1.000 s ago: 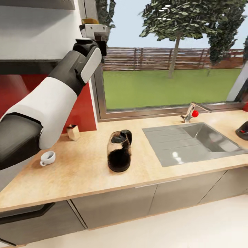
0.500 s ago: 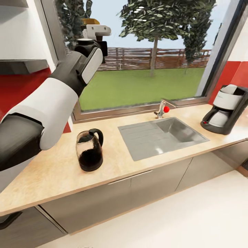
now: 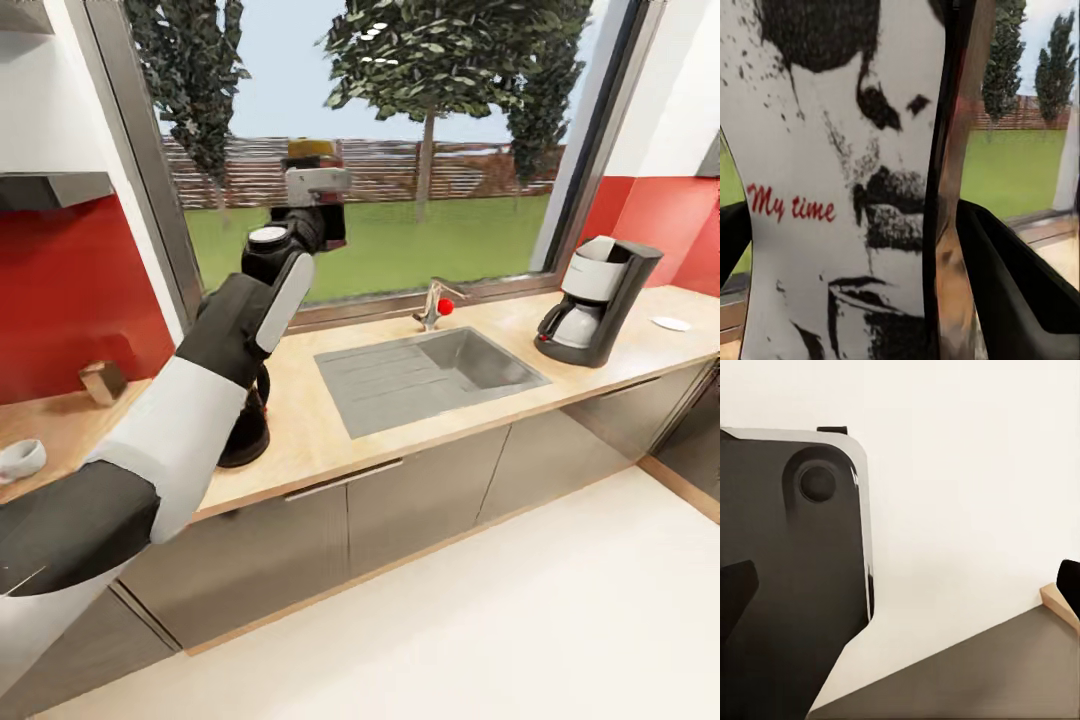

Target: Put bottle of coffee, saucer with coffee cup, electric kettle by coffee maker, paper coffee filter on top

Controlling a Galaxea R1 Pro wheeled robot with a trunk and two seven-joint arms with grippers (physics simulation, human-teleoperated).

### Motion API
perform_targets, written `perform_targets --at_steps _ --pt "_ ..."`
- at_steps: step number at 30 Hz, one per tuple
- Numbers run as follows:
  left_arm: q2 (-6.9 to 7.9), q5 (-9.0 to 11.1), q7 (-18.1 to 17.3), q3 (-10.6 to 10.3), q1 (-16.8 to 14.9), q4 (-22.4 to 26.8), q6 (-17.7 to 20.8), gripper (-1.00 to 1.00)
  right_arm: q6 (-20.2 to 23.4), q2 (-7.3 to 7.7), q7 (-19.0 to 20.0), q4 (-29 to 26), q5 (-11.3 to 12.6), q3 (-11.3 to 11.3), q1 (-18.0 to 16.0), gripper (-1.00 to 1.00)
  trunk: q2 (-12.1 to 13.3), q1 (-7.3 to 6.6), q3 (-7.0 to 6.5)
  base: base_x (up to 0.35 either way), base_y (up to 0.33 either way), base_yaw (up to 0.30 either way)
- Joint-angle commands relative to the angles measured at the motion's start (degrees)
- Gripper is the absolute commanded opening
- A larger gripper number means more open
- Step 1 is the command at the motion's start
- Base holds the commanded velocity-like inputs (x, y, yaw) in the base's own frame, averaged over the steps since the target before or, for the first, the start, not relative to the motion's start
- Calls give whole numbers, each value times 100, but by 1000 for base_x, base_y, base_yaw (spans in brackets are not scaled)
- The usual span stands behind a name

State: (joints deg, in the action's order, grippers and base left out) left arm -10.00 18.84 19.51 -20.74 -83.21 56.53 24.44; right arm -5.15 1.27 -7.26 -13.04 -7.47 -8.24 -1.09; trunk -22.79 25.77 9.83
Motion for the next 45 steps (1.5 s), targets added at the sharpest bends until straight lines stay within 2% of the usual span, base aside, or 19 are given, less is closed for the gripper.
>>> perform_targets --at_steps 1,5,7,9,11,13,14,16,21,26,27,29,32,37,41,42,43,45 --pt "0 13 12 -9 91 126 26 -100 -21 -4 -3 2 -57 -51 -5 100 -14 1 12 -163 -80 0" --pt "0 7 -26 -16 377 338 33 -100 -21 -4 -6 -14 -41 -63 -5 100 -14 1 12 -71 -35 0" --pt "0 6 -31 -93 531 367 29 -100 -21 -4 -10 -21 -37 -69 -5 100 -14 1 12 -14 -7 0" --pt "0 6 -29 -346 687 378 22 -100 -21 -4 -11 -23 -36 -71 -5 100 -14 1 12 -6 -3 -52" --pt "0 6 -20 -841 1016 385 -27 -100 -21 -4 -12 -25 -35 -75 -5 100 -14 1 12 -2 -1 -199" --pt "0 8 -21 -949 1143 395 -42 -100 -21 -4 -12 -24 -33 -74 -5 100 -14 1 12 -1 0 -241" --pt "0 13 -72 -1039 1495 559 -58 -100 -21 -4 -12 -24 -34 -73 -5 100 -14 1 12 0 0 -262" --pt "0 9 -114 -1053 1723 727 -65 -100 -21 -4 -7 -24 -35 -74 -5 100 -14 1 12 0 0 -264" --pt "2 5 -143 -1061 2061 915 -118 -100 -21 -10 -4 -16 -34 -73 -5 100 -14 1 12 0 0 -266" --pt "8 7 -245 -1133 2484 952 -434 -100 -21 -19 -3 -10 -35 -73 -5 100 -14 1 12 0 0 -266" --pt "35 0 -413 -1179 2752 931 -542 -100 -21 -21 -3 0 -35 -73 -5 100 -14 1 12 0 0 -266" --pt "65 -7 -465 -1184 2959 915 -689 -100 -21 -21 -3 10 -35 -73 -5 100 -14 1 12 0 0 -266" --pt "155 -7 -489 -1165 3258 937 -1016 -100 -21 -22 -3 17 -35 -73 -5 100 -14 1 12 0 0 -266" --pt "447 -3 -493 -1144 3852 1133 -1532 -100 -21 -22 -5 20 -35 -73 -5 100 -14 1 12 0 0 -266" --pt "525 -8 -477 -1129 4141 1301 -1610 -100 -21 -22 -10 20 -35 -73 -5 100 -14 1 12 0 0 -199" --pt "541 -10 -463 -1127 4253 1448 -1615 -100 -24 -22 -11 20 -35 -73 -5 100 -14 1 12 0 0 -67" --pt "593 -11 -446 -1125 4486 1811 -1604 -100 -33 -22 -12 20 -36 -68 -5 100 -14 1 12 0 0 -17" --pt "650 -11 -443 -1125 4629 1986 -1600 -100 -42 -22 -12 20 -40 -65 -5 100 -14 1 12 0 0 -11"
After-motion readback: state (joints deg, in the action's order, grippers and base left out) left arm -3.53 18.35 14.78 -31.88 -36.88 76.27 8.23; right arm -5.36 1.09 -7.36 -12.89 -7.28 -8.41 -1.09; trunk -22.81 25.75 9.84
